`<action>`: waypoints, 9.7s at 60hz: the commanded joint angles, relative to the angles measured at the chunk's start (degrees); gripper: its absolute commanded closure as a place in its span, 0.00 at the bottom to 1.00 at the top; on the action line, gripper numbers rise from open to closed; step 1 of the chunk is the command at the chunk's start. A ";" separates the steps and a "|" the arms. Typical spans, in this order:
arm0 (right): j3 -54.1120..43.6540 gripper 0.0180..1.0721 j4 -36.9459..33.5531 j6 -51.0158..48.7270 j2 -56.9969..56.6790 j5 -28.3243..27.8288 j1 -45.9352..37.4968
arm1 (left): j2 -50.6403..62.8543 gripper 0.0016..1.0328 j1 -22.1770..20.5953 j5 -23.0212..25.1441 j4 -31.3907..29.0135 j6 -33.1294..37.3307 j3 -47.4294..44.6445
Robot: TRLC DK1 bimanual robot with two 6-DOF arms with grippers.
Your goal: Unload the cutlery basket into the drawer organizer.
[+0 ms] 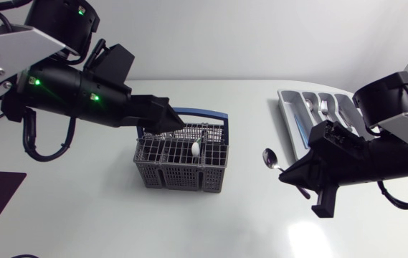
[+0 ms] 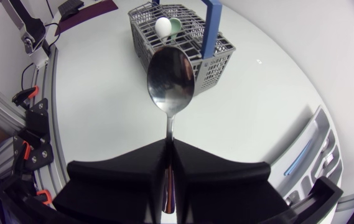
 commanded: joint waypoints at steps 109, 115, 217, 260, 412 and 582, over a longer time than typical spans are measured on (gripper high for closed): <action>34.54 0.04 3.38 -58.70 52.32 18.13 -39.45 | 4.40 0.07 -10.20 -18.12 20.28 -2.27 -13.20; 34.27 0.04 0.92 -56.24 49.77 16.72 -39.01 | 4.49 0.08 -10.38 -19.09 19.31 -3.59 -12.41; 4.12 0.05 -2.24 -6.49 4.86 -1.30 -4.03 | 17.84 0.78 -11.00 -18.56 16.85 -7.19 -3.00; 2.28 0.05 -1.36 -5.35 3.72 -0.59 -1.92 | 14.59 0.96 -9.76 -13.55 15.88 -7.72 -3.53; 6.50 0.91 -5.14 -2.89 2.13 -20.55 22.51 | -12.92 0.96 -25.67 7.36 22.47 -2.10 -19.96; 8.96 0.42 38.28 -57.47 43.44 27.97 -36.29 | 12.66 0.07 -22.60 -48.97 19.40 -7.28 -5.55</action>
